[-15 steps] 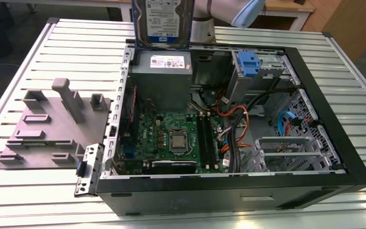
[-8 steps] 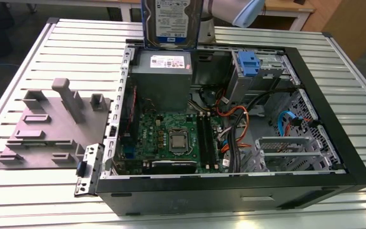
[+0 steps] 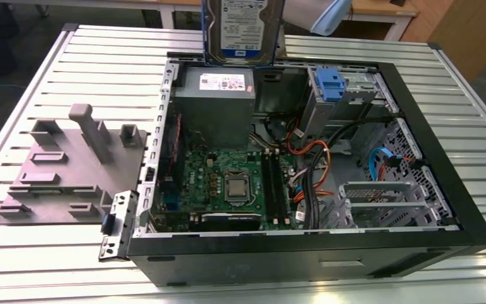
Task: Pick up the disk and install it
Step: 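Pick up the disk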
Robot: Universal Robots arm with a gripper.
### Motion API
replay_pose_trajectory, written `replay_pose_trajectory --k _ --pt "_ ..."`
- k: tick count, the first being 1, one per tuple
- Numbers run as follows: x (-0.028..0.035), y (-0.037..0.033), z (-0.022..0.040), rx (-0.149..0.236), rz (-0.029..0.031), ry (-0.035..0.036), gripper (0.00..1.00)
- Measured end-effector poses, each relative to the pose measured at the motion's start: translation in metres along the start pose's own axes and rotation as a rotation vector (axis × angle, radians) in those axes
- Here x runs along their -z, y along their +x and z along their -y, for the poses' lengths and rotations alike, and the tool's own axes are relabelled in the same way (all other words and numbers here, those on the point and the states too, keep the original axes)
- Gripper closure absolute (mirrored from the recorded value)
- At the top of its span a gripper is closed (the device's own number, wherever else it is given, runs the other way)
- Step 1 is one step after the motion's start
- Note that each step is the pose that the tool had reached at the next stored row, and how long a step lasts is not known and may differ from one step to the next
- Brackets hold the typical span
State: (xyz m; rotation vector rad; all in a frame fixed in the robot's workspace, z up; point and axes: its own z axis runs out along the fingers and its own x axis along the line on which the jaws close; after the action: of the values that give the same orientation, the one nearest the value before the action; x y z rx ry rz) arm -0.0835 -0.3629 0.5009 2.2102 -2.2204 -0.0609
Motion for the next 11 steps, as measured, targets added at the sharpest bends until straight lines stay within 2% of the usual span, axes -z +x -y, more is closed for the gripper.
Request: replay_pose_trajectory --k 11 --pt "0.0006 -0.0001 0.0303 0.000 0.0000 0.0000 0.65"
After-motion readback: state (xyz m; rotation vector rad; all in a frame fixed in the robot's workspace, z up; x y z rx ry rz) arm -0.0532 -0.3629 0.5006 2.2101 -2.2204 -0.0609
